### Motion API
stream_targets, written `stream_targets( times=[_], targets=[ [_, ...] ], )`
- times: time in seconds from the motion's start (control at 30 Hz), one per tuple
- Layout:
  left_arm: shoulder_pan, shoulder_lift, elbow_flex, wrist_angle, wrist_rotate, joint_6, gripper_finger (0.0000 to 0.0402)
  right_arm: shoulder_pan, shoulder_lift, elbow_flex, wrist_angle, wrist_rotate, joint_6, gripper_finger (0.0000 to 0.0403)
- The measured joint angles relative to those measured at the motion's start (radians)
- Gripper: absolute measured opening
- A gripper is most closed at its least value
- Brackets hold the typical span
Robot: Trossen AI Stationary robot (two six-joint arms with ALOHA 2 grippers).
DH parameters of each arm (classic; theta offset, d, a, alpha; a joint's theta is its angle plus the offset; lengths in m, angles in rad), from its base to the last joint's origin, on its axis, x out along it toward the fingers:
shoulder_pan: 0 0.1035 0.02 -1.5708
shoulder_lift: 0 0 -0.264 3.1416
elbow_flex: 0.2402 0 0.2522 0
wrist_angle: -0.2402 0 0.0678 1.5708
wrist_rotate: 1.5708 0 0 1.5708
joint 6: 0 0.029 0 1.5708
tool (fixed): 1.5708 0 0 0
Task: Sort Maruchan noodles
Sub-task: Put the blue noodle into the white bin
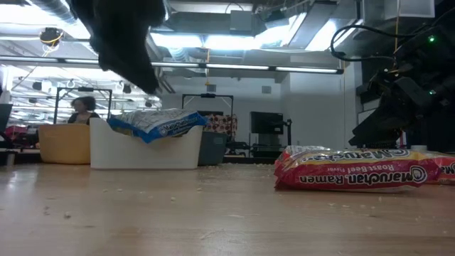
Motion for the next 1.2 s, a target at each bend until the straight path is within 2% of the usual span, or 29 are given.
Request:
stream_targets(
  times=[0.13,0.3,0.57,0.9,1.2],
  targets=[
    [0.013,0.091,0.0,-0.011,0.01,-0.001,0.0111,0.0,0.0,0.0,0.0,0.0,0.0,0.0296],
    [0.032,0.138,0.0,-0.065,0.023,-0.018,0.0111,0.0,0.0,0.0,0.0,0.0,0.006,0.0296],
    [0.081,0.128,0.0,-0.213,-0.05,-0.042,0.0111,0.0,0.0,0.0,0.0,0.0,0.008,0.0296],
    [0.142,0.092,0.0,-0.244,-0.089,-0.034,0.0111,0.0,0.001,0.0,0.0,0.0,0.008,0.0296],
    [0.181,0.01,0.0,-0.357,-0.216,-0.032,0.0111,0.0,0.014,0.0,0.0,0.0,0.008,0.0296]
  ],
)
